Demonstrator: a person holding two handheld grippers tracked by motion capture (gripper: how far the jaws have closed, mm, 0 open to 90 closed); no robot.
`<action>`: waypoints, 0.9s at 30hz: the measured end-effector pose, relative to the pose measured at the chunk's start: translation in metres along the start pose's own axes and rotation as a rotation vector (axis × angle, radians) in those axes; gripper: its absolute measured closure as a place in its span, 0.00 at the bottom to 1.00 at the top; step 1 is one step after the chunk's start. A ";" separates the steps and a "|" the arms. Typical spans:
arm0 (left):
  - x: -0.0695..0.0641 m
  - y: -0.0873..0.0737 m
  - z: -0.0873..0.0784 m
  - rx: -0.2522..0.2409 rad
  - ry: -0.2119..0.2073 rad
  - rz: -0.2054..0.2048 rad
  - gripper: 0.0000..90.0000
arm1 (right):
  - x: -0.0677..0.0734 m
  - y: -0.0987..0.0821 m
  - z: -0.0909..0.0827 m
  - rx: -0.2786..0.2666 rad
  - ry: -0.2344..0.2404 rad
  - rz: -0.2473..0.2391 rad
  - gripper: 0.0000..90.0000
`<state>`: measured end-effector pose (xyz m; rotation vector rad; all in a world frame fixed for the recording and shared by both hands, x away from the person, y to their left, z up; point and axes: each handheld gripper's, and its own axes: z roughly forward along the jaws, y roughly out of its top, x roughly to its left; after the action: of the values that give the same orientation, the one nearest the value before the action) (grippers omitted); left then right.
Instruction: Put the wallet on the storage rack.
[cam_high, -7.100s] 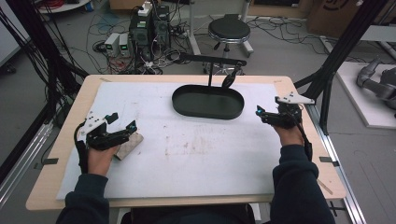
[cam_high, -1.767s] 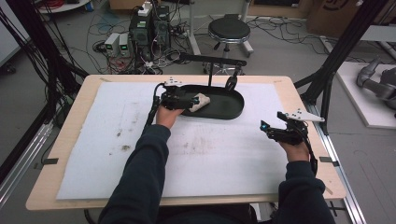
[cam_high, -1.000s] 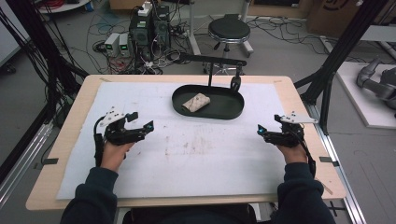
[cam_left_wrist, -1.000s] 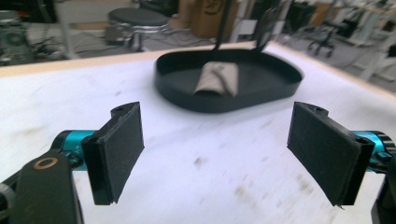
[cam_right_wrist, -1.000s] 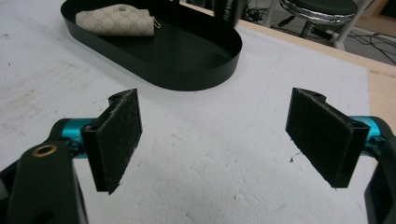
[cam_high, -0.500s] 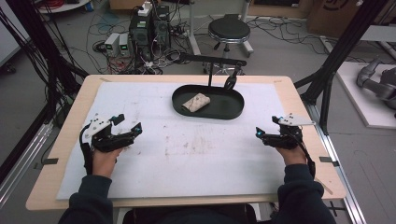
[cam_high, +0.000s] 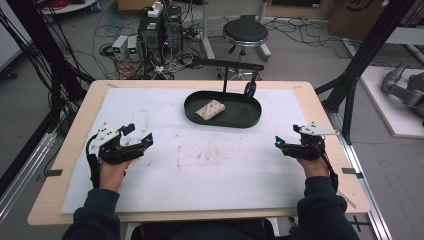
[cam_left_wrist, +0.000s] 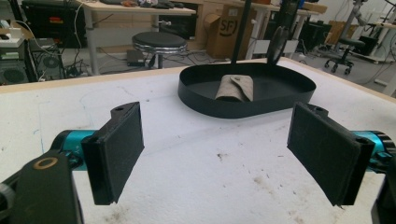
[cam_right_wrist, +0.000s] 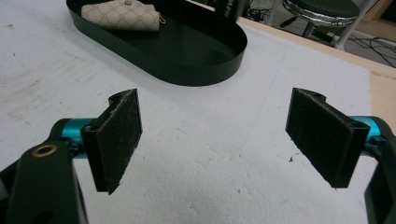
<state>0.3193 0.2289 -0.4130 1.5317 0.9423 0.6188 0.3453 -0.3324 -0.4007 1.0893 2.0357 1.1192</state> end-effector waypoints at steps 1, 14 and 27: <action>0.000 0.000 0.000 0.002 -0.001 0.001 0.20 | 0.000 0.000 0.000 -0.003 -0.003 0.002 0.21; -0.002 -0.004 0.007 0.032 -0.008 0.026 0.20 | -0.002 -0.004 0.000 -0.006 0.002 0.016 0.21; 0.000 -0.005 0.009 0.041 -0.002 0.019 0.20 | -0.003 -0.005 0.000 -0.007 0.004 0.018 0.21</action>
<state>0.3257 0.2234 -0.4196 1.5788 0.9450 0.6149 0.3445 -0.3367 -0.4046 1.1042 2.0273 1.1379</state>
